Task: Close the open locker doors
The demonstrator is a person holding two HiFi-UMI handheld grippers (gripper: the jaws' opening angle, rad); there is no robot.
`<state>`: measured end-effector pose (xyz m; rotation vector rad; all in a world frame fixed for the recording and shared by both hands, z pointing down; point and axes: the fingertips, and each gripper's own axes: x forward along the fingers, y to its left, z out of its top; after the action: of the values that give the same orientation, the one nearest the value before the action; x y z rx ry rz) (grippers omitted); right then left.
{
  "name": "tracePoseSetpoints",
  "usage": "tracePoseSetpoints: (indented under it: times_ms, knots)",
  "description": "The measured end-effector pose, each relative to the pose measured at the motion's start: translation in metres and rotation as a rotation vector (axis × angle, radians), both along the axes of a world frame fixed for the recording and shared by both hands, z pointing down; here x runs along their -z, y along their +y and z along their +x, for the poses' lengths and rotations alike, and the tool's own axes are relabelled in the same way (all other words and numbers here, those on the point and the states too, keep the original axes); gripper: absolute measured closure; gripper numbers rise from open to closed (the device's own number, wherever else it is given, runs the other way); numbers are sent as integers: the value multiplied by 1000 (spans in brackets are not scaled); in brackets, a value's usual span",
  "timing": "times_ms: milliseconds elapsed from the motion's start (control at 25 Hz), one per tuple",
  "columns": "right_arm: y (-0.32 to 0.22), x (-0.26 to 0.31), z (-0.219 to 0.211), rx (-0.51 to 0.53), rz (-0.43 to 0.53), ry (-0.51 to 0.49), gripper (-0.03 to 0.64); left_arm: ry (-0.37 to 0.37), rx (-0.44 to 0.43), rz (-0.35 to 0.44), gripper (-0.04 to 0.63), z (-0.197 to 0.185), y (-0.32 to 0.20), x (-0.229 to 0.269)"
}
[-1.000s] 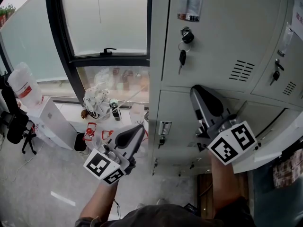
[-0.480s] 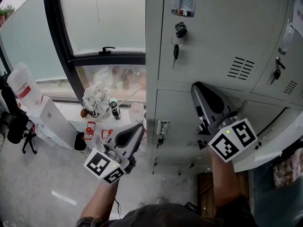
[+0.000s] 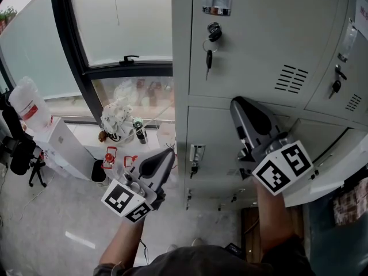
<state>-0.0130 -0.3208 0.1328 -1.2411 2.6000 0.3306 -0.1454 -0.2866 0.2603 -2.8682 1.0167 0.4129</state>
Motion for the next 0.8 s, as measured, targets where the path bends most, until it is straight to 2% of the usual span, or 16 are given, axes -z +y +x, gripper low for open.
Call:
tracePoseSetpoints:
  times_ms: [480,800]
  knots:
    - [30,-16,2,-32,-25,-7,581,-25,-48,-5,586,3,26,-1]
    - [71,-62,0,-77,-116,-29,581,-52,-113,-25,586,-1,62,-10]
